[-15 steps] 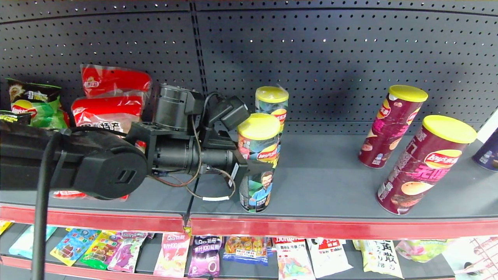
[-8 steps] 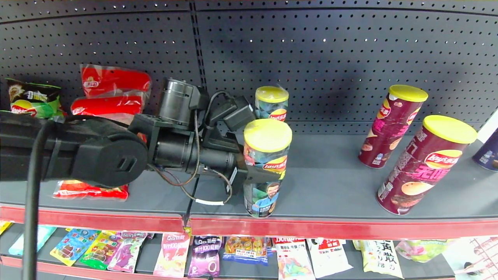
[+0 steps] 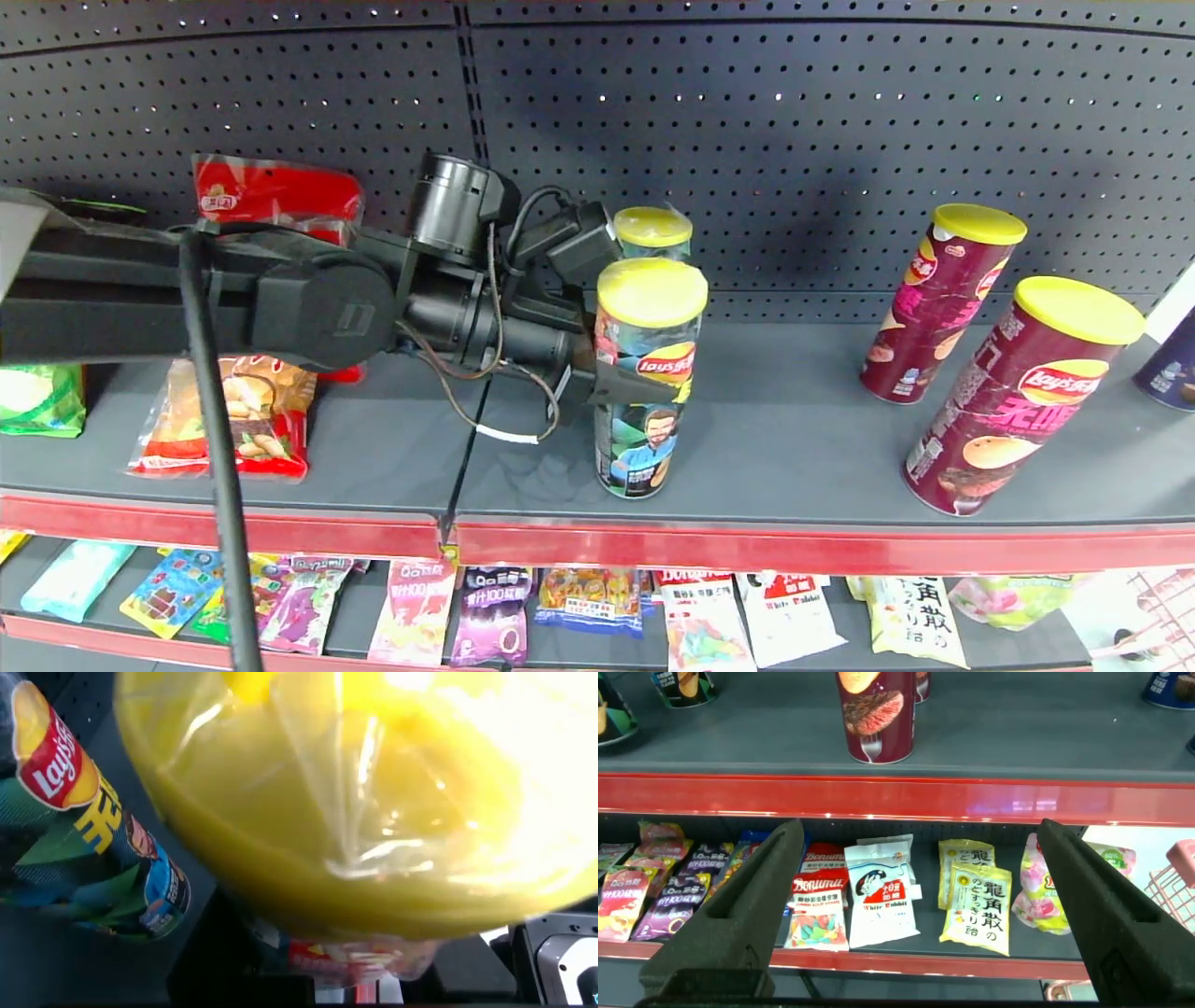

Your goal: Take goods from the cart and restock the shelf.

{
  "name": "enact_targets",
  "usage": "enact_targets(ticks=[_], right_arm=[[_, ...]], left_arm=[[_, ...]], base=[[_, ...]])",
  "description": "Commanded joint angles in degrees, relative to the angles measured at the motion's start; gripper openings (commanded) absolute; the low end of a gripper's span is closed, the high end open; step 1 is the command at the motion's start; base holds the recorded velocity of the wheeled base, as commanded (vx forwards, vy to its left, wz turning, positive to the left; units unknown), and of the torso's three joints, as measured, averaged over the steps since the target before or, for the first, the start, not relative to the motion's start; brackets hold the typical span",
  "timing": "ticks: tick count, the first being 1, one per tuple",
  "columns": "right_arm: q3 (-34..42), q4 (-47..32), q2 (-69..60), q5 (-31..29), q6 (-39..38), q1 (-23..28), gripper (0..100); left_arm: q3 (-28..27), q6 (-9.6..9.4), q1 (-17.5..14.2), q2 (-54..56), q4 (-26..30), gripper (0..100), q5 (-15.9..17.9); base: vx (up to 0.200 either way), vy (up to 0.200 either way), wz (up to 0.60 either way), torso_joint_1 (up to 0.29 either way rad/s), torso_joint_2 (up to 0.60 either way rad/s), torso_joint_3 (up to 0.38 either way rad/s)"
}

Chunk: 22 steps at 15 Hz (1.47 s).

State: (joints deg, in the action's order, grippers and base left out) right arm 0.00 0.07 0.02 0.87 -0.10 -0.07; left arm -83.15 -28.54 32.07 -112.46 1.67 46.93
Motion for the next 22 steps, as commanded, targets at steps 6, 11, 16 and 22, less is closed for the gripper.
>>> enact_targets(ticks=[6,11,16,22], right_arm=[[0.0,0.0,0.0,0.0,0.0,0.0,100],[0.0,0.0,0.0,0.0,0.0,0.0,100],[0.0,0.0,0.0,0.0,0.0,0.0,100],[0.0,0.0,0.0,0.0,0.0,0.0,100]], left_arm=[[-1.3,-0.11,-0.2,-2.5,0.1,0,2.4],[-1.2,-0.2,-0.2,-2.6,0.7,0,2.7],[-1.2,-0.47,-0.1,-2.5,1.0,0,2.7],[-1.0,-1.17,0.0,-3.1,0.9,100,2.1]], base=[[0.0,0.0,0.0,0.0,0.0,0.0],[0.0,0.0,0.0,0.0,0.0,0.0],[0.0,0.0,0.0,0.0,0.0,0.0],[0.0,0.0,0.0,0.0,0.0,0.0]])
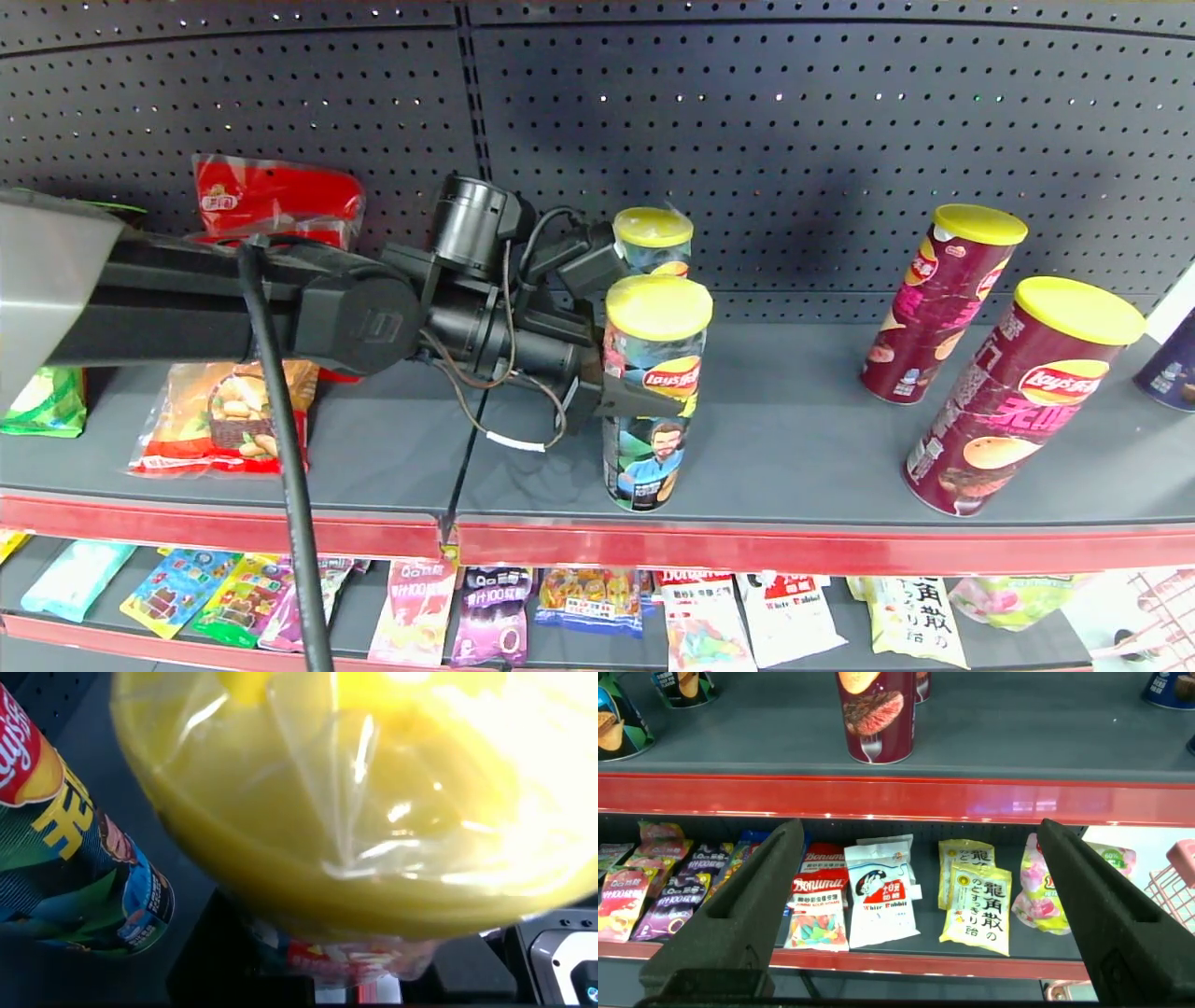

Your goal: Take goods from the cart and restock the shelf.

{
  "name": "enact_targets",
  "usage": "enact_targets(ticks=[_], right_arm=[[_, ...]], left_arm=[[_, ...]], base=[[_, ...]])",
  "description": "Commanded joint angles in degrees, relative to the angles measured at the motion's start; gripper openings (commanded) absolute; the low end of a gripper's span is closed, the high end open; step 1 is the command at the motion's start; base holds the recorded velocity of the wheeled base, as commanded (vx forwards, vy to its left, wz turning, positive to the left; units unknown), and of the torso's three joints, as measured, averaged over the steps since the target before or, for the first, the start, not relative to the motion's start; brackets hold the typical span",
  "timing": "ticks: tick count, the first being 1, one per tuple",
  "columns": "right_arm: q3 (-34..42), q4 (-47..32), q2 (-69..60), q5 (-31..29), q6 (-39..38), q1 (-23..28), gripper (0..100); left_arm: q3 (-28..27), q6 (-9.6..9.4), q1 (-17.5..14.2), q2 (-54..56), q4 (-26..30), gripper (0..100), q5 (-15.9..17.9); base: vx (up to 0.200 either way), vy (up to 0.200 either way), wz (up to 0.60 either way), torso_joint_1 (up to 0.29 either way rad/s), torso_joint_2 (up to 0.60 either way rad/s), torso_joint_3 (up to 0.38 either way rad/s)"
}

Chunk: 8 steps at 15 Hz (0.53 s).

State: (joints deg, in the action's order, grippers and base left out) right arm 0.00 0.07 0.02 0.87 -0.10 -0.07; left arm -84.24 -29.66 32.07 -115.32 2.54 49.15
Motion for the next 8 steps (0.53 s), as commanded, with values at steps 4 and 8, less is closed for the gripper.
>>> enact_targets(ticks=[4,8], right_arm=[[0.0,0.0,0.0,0.0,0.0,0.0,100],[0.0,0.0,0.0,0.0,0.0,0.0,100]], left_arm=[[0.4,0.04,-0.1,0.1,0.0,100,-0.4],[6.5,-0.05,-1.7,3.5,0.1,100,-2.8]], base=[[0.0,0.0,0.0,0.0,0.0,0.0],[0.0,0.0,0.0,0.0,0.0,0.0]])
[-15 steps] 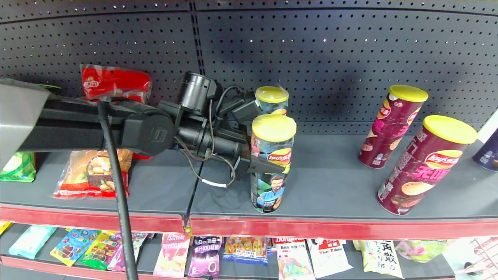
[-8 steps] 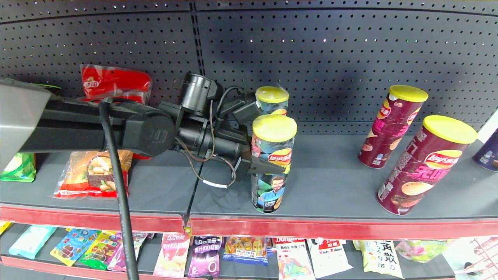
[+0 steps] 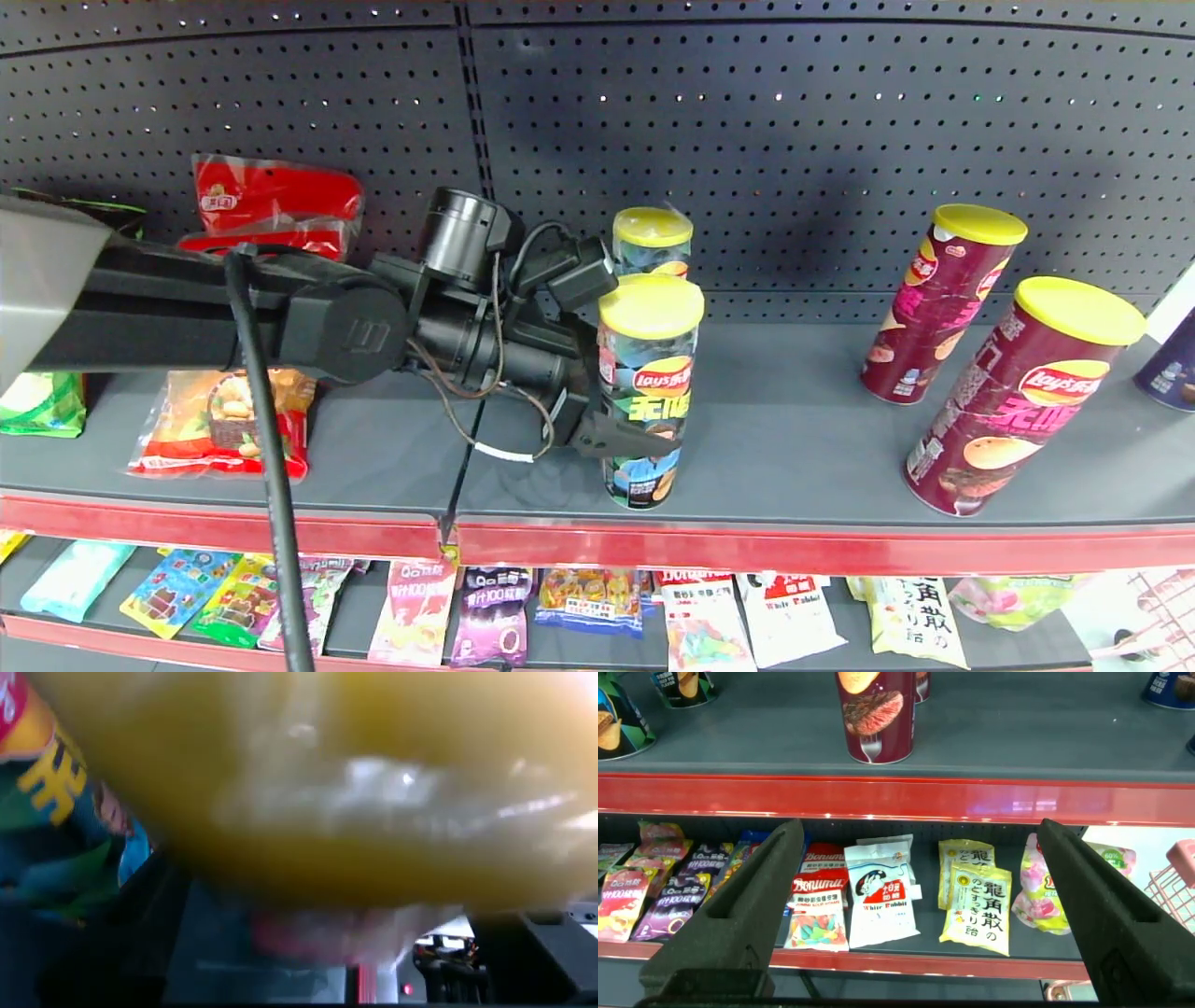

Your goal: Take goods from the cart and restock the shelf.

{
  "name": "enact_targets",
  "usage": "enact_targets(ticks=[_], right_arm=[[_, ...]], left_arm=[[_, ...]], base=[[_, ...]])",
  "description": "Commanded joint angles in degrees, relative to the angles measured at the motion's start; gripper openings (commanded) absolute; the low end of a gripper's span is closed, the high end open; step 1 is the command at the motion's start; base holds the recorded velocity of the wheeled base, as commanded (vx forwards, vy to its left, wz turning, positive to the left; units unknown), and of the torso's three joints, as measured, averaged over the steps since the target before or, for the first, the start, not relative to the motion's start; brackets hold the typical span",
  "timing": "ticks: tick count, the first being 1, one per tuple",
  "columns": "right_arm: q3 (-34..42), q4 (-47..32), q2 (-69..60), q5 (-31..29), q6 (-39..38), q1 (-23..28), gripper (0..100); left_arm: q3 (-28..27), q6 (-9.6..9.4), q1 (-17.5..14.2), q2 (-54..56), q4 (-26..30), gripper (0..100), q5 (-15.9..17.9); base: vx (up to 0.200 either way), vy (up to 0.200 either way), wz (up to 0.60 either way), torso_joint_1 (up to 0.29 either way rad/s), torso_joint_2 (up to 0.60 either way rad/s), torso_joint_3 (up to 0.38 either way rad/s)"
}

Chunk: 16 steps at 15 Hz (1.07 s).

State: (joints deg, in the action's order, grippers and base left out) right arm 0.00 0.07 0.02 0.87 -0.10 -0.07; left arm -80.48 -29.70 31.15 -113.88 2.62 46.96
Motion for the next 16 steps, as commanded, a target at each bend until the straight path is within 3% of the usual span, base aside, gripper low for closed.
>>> enact_targets(ticks=[1,6,8,11,16], right_arm=[[0.0,0.0,0.0,0.0,0.0,0.0,100],[0.0,0.0,0.0,0.0,0.0,0.0,100],[0.0,0.0,0.0,0.0,0.0,0.0,100],[0.0,0.0,0.0,0.0,0.0,0.0,100],[0.0,0.0,0.0,0.0,0.0,0.0,100]], left_arm=[[4.8,-0.01,-1.5,3.2,0.0,100,-1.2],[13.2,-0.27,-4.2,7.1,-0.4,100,-5.3],[16.5,-1.07,-4.6,7.5,-0.4,100,-8.7],[17.3,-3.26,-4.4,6.7,-0.4,100,-10.0],[16.4,-3.79,-4.4,4.8,-0.6,100,-11.1]], base=[[0.0,0.0,0.0,0.0,0.0,0.0],[0.0,0.0,0.0,0.0,0.0,0.0],[0.0,0.0,0.0,0.0,0.0,0.0],[0.0,0.0,0.0,0.0,0.0,0.0],[0.0,0.0,0.0,0.0,0.0,0.0]])
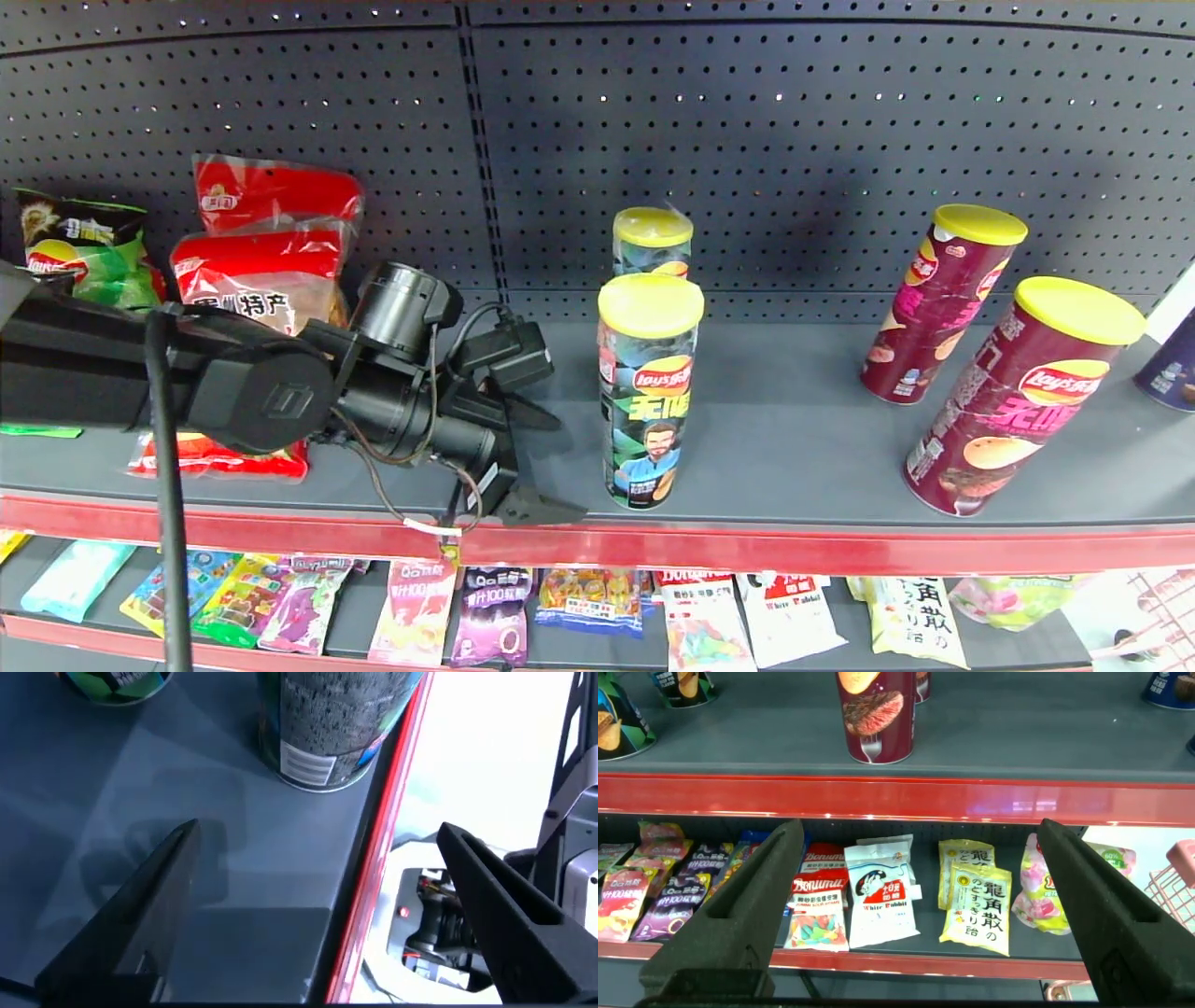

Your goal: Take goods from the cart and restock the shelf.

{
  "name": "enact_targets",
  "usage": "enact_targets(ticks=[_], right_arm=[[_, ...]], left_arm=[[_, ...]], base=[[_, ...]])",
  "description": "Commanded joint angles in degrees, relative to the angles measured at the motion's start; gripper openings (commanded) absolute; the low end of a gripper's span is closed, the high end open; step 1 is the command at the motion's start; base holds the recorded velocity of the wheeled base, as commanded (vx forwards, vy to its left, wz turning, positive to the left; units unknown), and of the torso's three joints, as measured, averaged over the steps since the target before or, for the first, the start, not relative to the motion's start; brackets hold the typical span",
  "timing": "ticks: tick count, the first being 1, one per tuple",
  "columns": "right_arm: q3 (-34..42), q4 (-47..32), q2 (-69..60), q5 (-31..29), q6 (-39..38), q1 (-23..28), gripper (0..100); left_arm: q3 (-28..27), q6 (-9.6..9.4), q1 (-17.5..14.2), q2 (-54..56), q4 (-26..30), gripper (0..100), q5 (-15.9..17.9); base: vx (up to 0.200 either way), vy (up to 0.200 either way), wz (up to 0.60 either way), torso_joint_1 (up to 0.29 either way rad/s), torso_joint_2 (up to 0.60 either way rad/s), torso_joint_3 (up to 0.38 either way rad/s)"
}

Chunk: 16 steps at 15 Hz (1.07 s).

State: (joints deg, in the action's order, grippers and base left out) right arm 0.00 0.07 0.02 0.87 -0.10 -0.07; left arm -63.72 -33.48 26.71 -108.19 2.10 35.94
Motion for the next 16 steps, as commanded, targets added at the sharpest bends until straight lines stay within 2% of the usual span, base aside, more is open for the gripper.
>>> enact_targets(ticks=[1,4,16], right_arm=[[0.0,0.0,0.0,0.0,0.0,0.0,100],[0.0,0.0,0.0,0.0,0.0,0.0,100],[0.0,0.0,0.0,0.0,0.0,0.0,100]], left_arm=[[-0.5,-0.01,0.2,-1.5,-1.0,100,-0.1],[-0.5,0.08,0.4,-2.8,-3.9,100,-0.6],[-5.5,0.43,0.9,-5.3,-3.9,100,-0.7]], base=[[0.0,0.0,0.0,0.0,0.0,0.0],[0.0,0.0,0.0,0.0,0.0,0.0],[0.0,0.0,0.0,0.0,0.0,0.0]])
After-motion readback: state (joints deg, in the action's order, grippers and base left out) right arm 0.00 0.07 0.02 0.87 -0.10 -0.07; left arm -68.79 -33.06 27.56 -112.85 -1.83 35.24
